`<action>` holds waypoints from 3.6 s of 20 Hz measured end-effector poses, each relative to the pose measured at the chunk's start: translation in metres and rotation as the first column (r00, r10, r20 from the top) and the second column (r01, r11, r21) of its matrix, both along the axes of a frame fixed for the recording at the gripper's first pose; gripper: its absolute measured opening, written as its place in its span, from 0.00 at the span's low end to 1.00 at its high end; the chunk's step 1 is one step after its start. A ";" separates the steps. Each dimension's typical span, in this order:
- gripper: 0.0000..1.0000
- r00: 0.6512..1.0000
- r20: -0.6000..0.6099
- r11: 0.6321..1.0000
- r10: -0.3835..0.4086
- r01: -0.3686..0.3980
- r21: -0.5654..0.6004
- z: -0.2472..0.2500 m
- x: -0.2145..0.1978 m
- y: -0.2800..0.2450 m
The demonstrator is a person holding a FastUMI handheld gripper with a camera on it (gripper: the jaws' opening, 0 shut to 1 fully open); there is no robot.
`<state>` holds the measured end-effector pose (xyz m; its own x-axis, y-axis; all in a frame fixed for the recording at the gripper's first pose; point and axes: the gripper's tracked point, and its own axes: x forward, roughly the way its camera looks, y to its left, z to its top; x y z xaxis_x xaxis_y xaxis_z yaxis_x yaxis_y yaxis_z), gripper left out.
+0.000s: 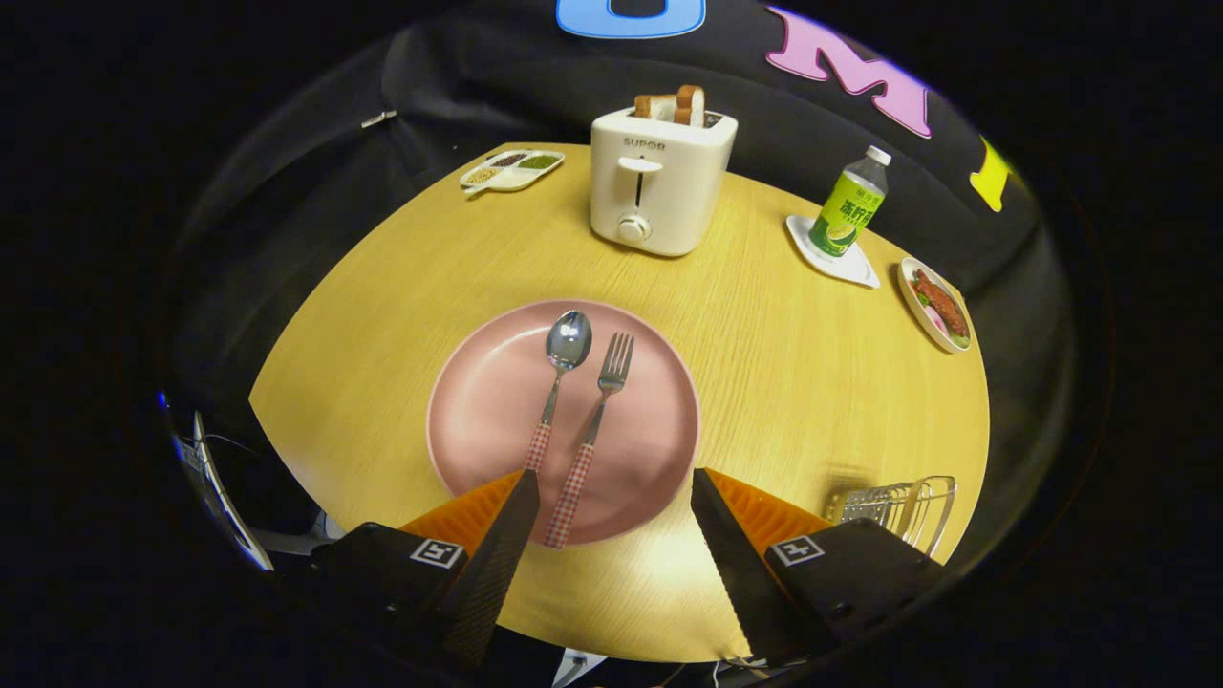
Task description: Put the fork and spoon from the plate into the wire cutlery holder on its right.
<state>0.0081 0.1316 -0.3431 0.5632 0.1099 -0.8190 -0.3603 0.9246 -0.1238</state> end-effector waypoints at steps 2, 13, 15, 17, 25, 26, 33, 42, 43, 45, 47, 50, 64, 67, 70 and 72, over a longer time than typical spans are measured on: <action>0.98 0.999 -0.033 1.000 0.002 -0.003 -0.017 -0.016 0.003 0.003; 0.56 0.988 -0.141 0.998 -0.061 0.058 -0.026 -0.060 0.010 0.011; 0.39 0.981 -0.177 0.997 -0.076 0.074 -0.018 -0.066 0.007 0.012; 0.27 0.980 -0.175 0.996 -0.092 0.091 -0.013 -0.066 0.010 0.010; 0.12 0.977 -0.200 0.996 -0.079 0.088 0.035 -0.047 0.012 -0.009; 0.12 0.977 -0.199 0.996 -0.070 0.079 0.041 -0.041 0.011 -0.012; 0.11 0.985 -0.161 0.989 0.058 -0.035 0.142 0.029 -0.018 -0.057; 0.11 0.975 -0.205 0.996 0.081 -0.085 -0.008 0.098 -0.055 -0.208; 0.11 0.963 -0.253 0.994 0.091 -0.105 -0.044 0.099 -0.063 -0.226; 0.11 0.934 -0.338 0.976 0.115 -0.169 -0.136 0.095 -0.073 -0.260; 0.11 0.889 -0.436 0.938 0.141 -0.260 -0.227 0.091 -0.083 -0.290; 0.11 0.794 -0.586 0.882 0.160 -0.382 -0.278 0.085 -0.101 -0.313; 0.12 0.686 -0.725 0.882 0.067 -0.380 -0.279 0.063 -0.055 -0.301; 0.14 0.654 -0.755 0.891 0.055 -0.373 -0.258 0.053 -0.052 -0.294; 0.14 0.661 -0.749 0.891 0.056 -0.372 -0.262 0.047 -0.045 -0.289; 0.16 0.667 -0.742 0.899 0.061 -0.360 -0.249 0.046 -0.043 -0.283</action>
<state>-0.0345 -0.1513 -0.2967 -0.1980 -0.2216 -0.9548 -0.6536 0.7558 -0.0399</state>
